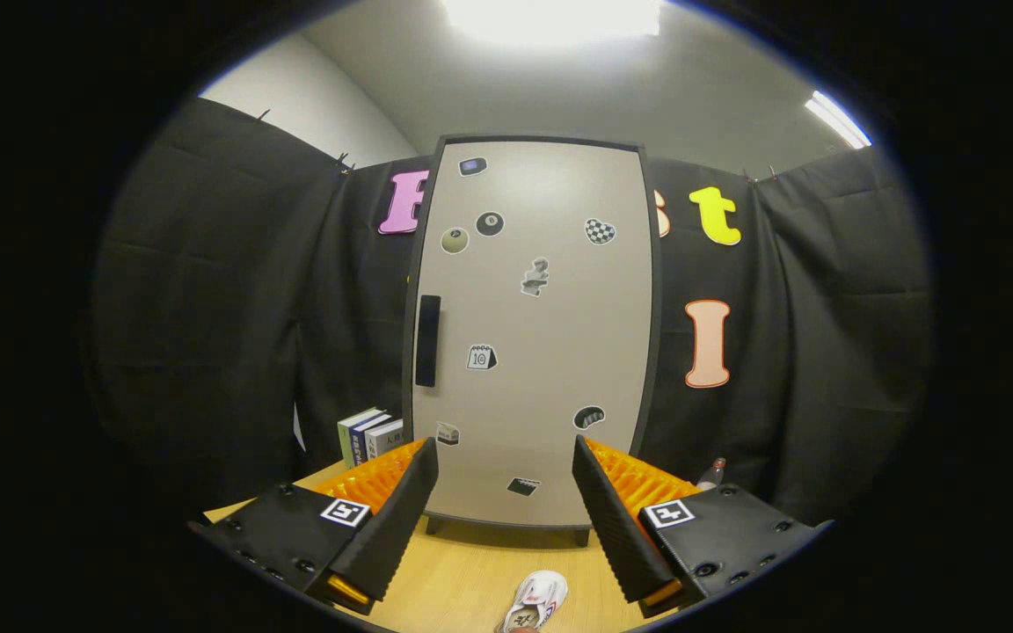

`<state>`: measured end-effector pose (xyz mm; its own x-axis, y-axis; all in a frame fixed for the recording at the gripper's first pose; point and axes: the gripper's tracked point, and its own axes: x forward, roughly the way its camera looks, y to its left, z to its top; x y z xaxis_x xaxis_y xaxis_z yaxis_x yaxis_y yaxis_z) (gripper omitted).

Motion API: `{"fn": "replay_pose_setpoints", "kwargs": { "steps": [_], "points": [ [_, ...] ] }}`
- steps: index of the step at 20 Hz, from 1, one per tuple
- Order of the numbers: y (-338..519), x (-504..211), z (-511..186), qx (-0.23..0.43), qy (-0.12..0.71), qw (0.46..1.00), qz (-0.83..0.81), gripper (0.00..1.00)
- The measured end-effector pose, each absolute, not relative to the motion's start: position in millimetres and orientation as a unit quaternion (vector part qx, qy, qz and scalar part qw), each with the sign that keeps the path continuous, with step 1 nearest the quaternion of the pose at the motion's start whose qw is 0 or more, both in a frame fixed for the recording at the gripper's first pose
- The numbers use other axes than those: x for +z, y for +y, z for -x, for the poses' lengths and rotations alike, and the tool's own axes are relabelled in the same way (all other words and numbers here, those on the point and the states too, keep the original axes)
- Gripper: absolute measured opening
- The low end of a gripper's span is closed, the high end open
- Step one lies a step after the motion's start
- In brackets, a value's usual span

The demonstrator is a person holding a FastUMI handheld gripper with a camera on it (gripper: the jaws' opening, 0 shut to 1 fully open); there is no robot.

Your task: Open the shoe cabinet door, grab the shoes and put them into the shoe cabinet, then close the shoe cabinet door.

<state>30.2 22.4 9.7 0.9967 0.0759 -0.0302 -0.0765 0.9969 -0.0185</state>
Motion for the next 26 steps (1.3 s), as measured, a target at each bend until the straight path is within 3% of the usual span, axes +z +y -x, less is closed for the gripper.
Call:
{"fn": "replay_pose_setpoints", "kwargs": {
  "steps": [15,26],
  "points": [
    [86.5,71.5,-145.5,0.088,-0.001,0.996,0.006,0.97],
    [125.3,66.4,-242.0,0.069,0.001,0.998,-0.001,0.97]
  ]
}}
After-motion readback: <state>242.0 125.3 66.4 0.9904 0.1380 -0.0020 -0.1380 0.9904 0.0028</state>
